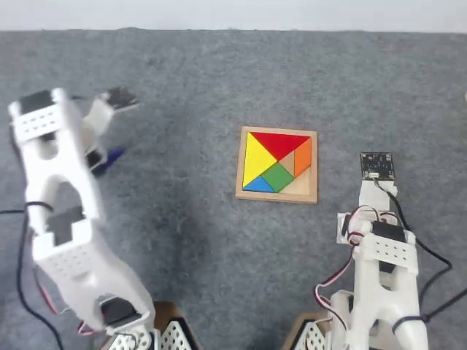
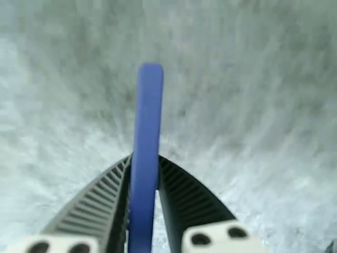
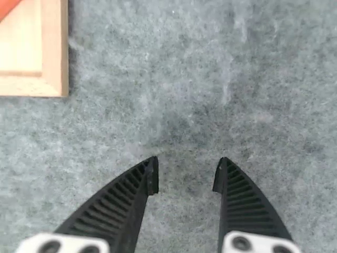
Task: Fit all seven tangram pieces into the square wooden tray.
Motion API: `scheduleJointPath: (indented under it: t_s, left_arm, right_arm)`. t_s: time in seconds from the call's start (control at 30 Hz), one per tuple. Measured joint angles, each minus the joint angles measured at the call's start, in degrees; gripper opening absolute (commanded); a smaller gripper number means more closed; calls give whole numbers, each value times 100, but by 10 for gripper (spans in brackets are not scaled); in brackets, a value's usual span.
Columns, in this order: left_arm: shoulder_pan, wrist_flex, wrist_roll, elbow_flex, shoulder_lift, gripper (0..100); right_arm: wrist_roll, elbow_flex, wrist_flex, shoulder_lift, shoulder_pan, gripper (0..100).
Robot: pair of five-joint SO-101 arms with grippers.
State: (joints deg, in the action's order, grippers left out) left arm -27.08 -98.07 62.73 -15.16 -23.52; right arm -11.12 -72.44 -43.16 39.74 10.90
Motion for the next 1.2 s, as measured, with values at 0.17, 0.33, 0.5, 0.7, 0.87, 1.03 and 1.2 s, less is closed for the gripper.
scheduleJointPath:
  t_s: [0.17, 0.33, 0.5, 0.7, 0.87, 1.03, 1.2]
  left_arm:
    - [1486, -9, -1196, 246, 1125, 13]
    - [3684, 79, -2629, 536, 1477, 13]
    - [5398, 958, -3569, 607, 1037, 13]
    - [5881, 1934, -4255, 193, -484, 13]
    - [5820, 1776, -4712, -1108, -1644, 15]
    - [5802, 1169, -4967, -2418, -2409, 130]
    - [5732, 378, -5591, -3490, -2840, 175]
  right_arm:
    - [0, 0, 0, 0, 0, 183]
    - [0, 0, 0, 0, 334, 183]
    - [0, 0, 0, 0, 686, 183]
    - [0, 0, 0, 0, 870, 183]
    - [0, 0, 0, 0, 870, 183]
    - [0, 0, 0, 0, 870, 183]
    - [0, 0, 0, 0, 870, 183]
